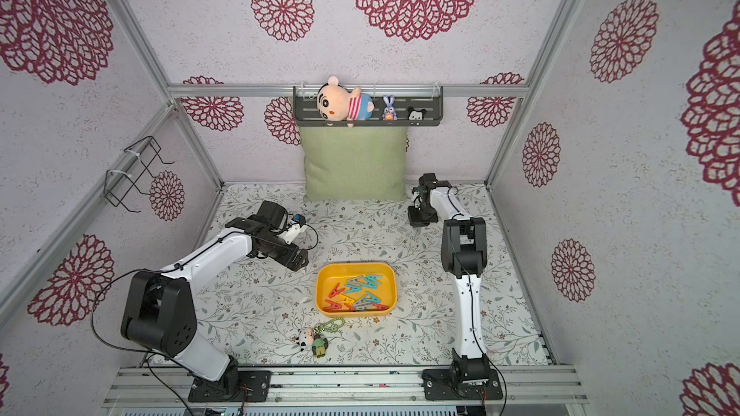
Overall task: Take the clothespins out of the storage box
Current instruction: Place the clothespin at the center of the board, then pick up the clothespin from the storage box.
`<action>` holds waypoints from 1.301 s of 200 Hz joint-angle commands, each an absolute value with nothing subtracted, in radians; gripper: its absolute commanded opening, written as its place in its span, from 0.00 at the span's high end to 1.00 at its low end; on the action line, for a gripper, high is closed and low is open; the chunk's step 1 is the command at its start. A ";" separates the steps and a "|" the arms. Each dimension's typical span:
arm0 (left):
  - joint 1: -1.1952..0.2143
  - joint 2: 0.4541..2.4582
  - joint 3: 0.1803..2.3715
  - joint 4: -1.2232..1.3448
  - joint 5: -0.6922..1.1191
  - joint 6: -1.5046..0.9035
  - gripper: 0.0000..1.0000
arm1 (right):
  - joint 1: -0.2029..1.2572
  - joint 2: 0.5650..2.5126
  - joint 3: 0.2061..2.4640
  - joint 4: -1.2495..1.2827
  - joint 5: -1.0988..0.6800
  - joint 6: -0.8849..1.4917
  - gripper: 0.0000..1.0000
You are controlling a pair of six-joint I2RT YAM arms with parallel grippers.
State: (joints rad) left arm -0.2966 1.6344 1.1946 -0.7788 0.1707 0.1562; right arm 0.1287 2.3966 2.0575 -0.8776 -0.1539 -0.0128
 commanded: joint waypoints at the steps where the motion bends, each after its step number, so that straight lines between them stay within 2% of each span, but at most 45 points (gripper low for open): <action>1: -0.308 1.631 1.189 -0.770 0.181 0.152 0.01 | 0.134 2.301 1.974 -0.885 -0.175 -0.038 1.00; 45: -0.308 1.631 1.191 -0.771 0.191 0.151 0.01 | 0.136 2.253 1.858 -0.843 -0.171 -0.032 1.00; 69: -0.310 1.629 1.192 -0.773 0.189 0.152 0.01 | 0.142 2.241 1.845 -0.829 -0.152 -0.022 0.78; 82: -0.311 1.628 1.191 -0.772 0.189 0.152 0.01 | 0.145 2.227 1.852 -0.826 -0.143 -0.017 0.72; 160: -0.311 1.621 1.192 -0.775 0.195 0.150 0.01 | 0.189 2.158 1.980 -0.916 -0.052 -0.008 0.65; 189: -0.311 1.613 1.194 -0.775 0.191 0.150 0.01 | 0.248 2.104 2.005 -0.954 0.044 0.015 0.64; 210: -0.311 1.606 1.187 -0.767 0.174 0.153 0.01 | 0.339 2.014 1.939 -0.954 0.084 0.037 0.64; 227: -0.307 1.606 1.185 -0.766 0.167 0.153 0.01 | 0.417 1.911 1.834 -0.909 0.027 0.068 0.68; 260: -0.301 1.611 1.188 -0.766 0.176 0.147 0.01 | 0.585 1.713 1.612 -0.821 -0.029 0.092 0.68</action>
